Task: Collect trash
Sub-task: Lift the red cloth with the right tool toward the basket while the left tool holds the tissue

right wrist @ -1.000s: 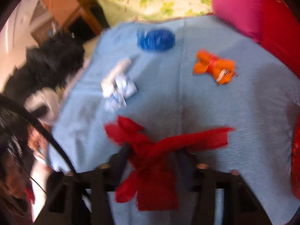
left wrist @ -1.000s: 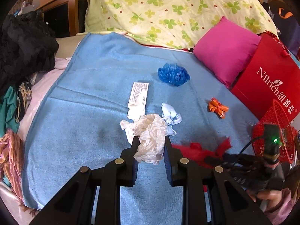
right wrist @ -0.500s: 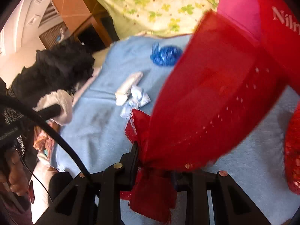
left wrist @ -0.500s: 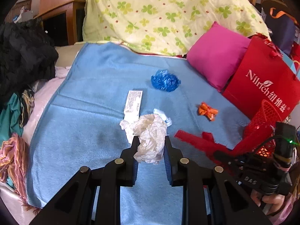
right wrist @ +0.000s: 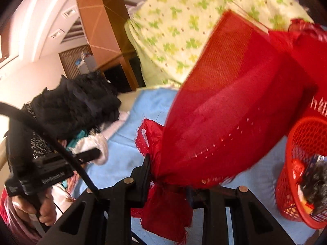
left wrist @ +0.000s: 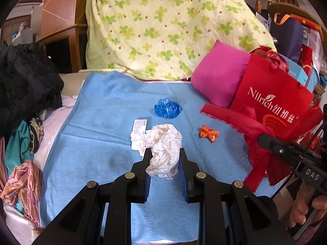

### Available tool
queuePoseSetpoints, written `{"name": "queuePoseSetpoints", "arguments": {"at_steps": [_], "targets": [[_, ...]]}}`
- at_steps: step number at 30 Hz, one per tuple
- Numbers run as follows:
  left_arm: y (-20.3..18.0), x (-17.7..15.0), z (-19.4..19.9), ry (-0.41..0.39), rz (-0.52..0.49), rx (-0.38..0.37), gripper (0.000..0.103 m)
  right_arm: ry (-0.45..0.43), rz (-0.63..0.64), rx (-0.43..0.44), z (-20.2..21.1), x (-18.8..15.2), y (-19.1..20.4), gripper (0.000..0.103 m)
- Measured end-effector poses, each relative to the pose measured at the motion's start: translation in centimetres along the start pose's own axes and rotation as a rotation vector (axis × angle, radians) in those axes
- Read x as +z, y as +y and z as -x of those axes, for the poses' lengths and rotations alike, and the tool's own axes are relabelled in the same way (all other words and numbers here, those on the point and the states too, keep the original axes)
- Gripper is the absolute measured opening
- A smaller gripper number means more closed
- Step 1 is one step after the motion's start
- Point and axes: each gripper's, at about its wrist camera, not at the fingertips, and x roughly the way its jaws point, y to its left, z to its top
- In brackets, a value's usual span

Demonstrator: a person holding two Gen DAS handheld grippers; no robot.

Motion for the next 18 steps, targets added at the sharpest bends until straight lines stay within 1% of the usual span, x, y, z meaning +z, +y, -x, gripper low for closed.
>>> {"name": "queuePoseSetpoints", "arguments": {"at_steps": [5,10,14,18], "targets": [[-0.3,0.2,1.4,-0.031,-0.007,-0.005,0.025,-0.050,0.039,0.016,2.1,1.0,2.3,0.030],[-0.6,0.3,2.0,-0.046,-0.014,-0.007,0.025,-0.069,0.062,0.029,3.3,1.4,3.2,0.030],[-0.7,0.3,1.9,-0.039,-0.018,-0.005,0.025,-0.076,0.063,0.034,3.2,1.3,3.0,0.030],[-0.8,0.3,1.5,-0.028,-0.026,-0.004,0.025,-0.082,0.052,0.030,3.1,1.3,1.9,0.030]]}}
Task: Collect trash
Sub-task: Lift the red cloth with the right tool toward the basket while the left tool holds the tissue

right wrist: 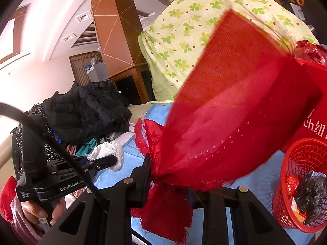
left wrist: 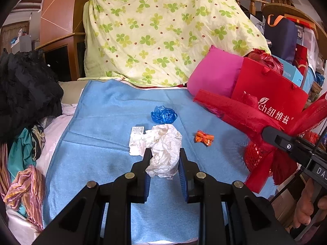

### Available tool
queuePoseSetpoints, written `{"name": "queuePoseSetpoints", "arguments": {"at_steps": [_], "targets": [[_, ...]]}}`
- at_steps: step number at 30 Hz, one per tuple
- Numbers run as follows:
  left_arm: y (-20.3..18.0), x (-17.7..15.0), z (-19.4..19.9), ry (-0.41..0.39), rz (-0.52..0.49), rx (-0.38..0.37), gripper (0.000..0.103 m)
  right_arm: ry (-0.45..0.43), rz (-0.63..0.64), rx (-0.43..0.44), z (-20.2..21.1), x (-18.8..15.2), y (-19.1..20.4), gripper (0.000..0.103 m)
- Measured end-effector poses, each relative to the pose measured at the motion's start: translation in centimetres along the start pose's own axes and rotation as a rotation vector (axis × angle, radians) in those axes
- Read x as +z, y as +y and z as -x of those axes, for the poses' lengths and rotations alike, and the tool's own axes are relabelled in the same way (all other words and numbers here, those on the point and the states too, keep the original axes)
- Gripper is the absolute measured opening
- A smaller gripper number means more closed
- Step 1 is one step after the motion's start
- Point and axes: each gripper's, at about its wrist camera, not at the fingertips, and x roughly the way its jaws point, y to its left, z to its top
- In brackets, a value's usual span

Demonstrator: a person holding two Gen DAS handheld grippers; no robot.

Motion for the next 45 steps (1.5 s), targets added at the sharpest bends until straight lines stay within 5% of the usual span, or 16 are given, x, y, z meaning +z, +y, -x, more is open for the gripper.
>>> {"name": "queuePoseSetpoints", "arguments": {"at_steps": [22,45], "targets": [[-2.1,-0.2,-1.2,0.029,-0.041,-0.011,0.025,-0.022,-0.073,-0.005,1.5,-0.3,-2.2,0.030],[-0.3,-0.8,-1.1,0.048,0.024,0.006,0.025,-0.016,-0.040,0.022,1.3,-0.1,0.0,0.030]]}}
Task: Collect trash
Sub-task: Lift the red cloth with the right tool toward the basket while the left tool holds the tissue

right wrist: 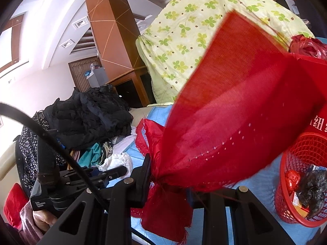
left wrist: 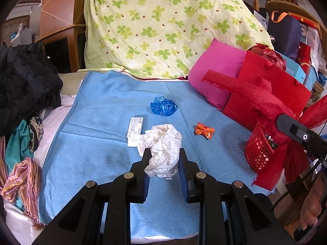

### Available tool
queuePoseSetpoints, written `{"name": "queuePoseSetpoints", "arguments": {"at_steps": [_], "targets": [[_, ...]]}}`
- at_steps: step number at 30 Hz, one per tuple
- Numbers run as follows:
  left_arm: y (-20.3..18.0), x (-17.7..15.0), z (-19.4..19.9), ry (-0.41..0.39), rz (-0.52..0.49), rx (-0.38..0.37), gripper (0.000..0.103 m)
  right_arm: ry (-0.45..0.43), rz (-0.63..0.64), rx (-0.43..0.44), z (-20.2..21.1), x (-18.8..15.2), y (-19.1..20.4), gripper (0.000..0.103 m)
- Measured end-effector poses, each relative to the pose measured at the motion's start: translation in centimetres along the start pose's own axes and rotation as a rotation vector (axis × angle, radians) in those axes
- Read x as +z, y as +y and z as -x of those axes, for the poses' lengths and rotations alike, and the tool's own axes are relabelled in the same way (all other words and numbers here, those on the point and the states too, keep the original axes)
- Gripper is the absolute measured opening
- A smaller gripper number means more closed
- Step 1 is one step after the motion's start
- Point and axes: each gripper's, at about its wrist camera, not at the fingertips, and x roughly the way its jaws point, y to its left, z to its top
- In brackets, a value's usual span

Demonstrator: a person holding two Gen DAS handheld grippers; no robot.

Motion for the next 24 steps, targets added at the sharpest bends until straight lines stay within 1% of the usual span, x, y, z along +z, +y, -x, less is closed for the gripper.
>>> {"name": "queuePoseSetpoints", "arguments": {"at_steps": [11,24], "targets": [[0.0,-0.2,0.4,0.010,0.017,0.009,0.025,-0.011,0.000,0.006,0.5,0.1,0.3,0.030],[-0.9,-0.2,2.1,-0.025,-0.009,0.014,0.025,-0.050,-0.004,0.010,2.5,0.1,0.2,0.030]]}}
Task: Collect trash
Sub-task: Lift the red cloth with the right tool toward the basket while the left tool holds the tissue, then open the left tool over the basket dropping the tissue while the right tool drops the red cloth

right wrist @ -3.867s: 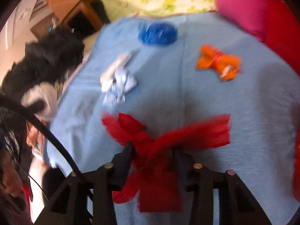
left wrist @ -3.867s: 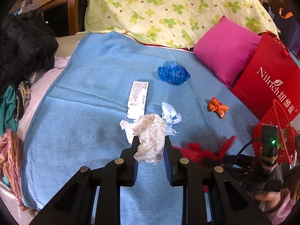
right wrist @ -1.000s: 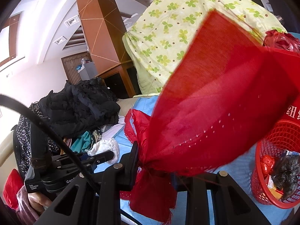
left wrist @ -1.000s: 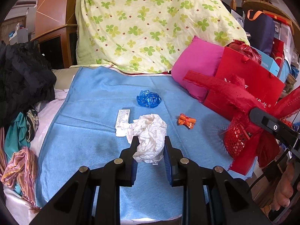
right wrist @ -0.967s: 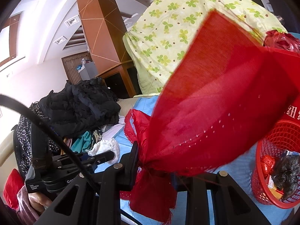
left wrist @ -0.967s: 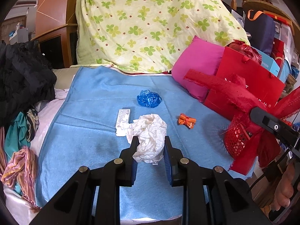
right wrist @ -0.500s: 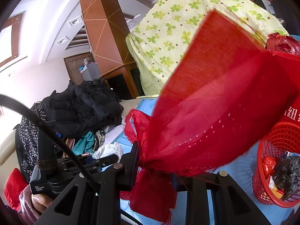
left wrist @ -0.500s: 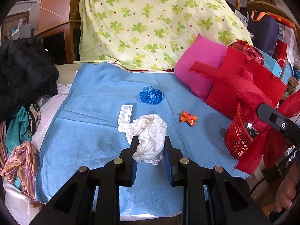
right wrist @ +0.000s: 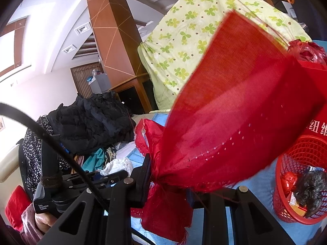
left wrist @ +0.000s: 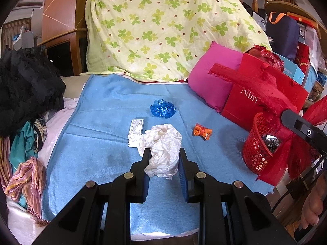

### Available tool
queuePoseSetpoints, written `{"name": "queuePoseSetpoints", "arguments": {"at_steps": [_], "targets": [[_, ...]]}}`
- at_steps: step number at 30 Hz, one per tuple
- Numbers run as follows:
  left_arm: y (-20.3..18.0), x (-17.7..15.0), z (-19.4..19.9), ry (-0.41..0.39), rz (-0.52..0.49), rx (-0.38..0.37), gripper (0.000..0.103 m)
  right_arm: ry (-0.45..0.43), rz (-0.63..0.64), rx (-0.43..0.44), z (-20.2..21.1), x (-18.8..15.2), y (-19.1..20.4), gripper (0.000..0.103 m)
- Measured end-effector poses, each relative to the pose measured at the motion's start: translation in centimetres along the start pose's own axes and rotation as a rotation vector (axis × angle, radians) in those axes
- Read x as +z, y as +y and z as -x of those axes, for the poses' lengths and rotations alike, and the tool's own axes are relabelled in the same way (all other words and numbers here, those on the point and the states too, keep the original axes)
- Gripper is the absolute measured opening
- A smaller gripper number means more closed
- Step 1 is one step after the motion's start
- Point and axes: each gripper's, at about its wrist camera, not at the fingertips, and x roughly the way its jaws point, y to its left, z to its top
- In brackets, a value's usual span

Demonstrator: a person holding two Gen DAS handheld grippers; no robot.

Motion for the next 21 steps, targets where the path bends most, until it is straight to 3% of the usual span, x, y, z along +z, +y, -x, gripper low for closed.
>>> {"name": "queuePoseSetpoints", "arguments": {"at_steps": [14,21], "targets": [[-4.2,0.8,2.3,-0.059,-0.091,-0.025,0.025,-0.082,-0.034,-0.023,4.1,-0.3,-1.7,0.030],[-10.2,2.3,1.4,-0.085,-0.210,-0.134,0.026,-0.135,-0.097,-0.078,7.0,-0.9,-5.3,0.030]]}}
